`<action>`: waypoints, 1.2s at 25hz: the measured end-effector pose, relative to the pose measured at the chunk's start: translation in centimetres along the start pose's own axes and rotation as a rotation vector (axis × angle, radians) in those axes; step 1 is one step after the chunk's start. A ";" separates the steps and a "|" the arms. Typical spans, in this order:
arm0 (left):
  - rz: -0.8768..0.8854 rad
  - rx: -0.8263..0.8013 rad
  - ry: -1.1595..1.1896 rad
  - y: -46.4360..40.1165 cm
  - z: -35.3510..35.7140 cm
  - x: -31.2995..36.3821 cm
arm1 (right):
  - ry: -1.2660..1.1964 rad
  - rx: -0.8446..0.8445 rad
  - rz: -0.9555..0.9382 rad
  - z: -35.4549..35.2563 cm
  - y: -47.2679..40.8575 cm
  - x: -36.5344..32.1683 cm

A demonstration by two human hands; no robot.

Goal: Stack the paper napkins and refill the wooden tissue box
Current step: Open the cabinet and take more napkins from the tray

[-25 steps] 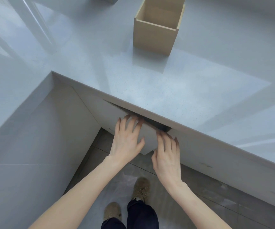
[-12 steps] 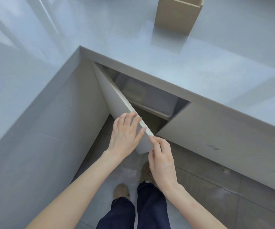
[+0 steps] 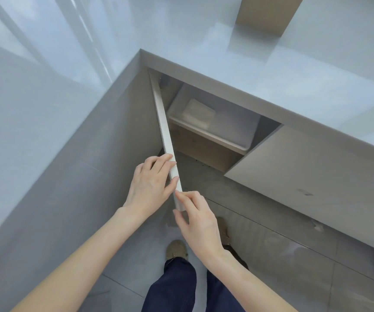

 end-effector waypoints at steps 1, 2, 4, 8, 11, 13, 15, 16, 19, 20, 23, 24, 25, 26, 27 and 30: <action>-0.009 -0.014 0.004 0.4 -0.3 -0.6 | -0.004 -0.016 -0.008 0.5 -0.1 -0.5; -0.018 -0.030 0.012 0.7 -0.6 -1.1 | -0.010 -0.029 -0.014 0.9 -0.2 -0.9; -0.038 -0.071 0.023 1.3 -1.1 -2.0 | -0.049 -0.057 0.002 1.8 -0.4 -1.9; -0.128 -0.157 0.082 1.9 -1.5 -3.5 | -0.114 -0.108 0.031 3.2 -0.7 -3.6; -0.139 -0.168 0.094 2.2 -1.9 -4.6 | -0.102 -0.136 -0.002 3.7 -1.3 -4.4; -0.132 -0.178 0.106 2.5 -2.1 -5.3 | -0.059 -0.152 -0.031 4.1 -1.8 -4.9; -0.130 -0.199 0.119 2.7 -2.3 -5.9 | -0.038 -0.164 -0.031 4.3 -2.2 -5.5; -0.128 -0.202 0.121 2.7 -2.4 -6.1 | -0.034 -0.166 -0.033 4.3 -2.2 -5.7; -0.132 -0.216 0.142 2.8 -2.6 -5.7 | -0.051 -0.200 -0.044 4.1 -2.2 -5.7; -0.148 -0.221 0.165 2.8 -2.6 -5.4 | -0.053 -0.214 -0.046 3.8 -2.3 -5.6; -0.186 -0.227 0.211 2.5 -2.7 -4.6 | 0.006 -0.217 -0.043 2.7 -2.6 -4.6; -0.174 -0.216 0.186 2.4 -2.6 -4.4 | 0.040 -0.213 -0.035 2.3 -2.8 -4.1; -0.164 -0.207 0.151 2.3 -2.6 -4.2 | 0.066 -0.209 -0.029 1.9 -2.9 -3.6; -0.165 -0.205 0.121 2.0 -2.6 -4.1 | 0.092 -0.202 -0.025 1.4 -3.2 -3.0; -0.169 -0.209 0.094 1.7 -2.6 -4.0 | 0.118 -0.197 -0.020 0.9 -3.5 -2.3; -0.131 -0.221 0.048 0.2 -3.2 -3.0 | 0.171 -0.199 0.027 -1.0 -4.8 -0.7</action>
Point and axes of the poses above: each hand's wrist, its own y-axis away from the middle knuckle, its own z-axis out of the palm, x = y × z, the point moved 1 cm from there along -y, towards the middle knuckle, and after that the axes turned 6 degrees about -x, right-handed, at the moved point
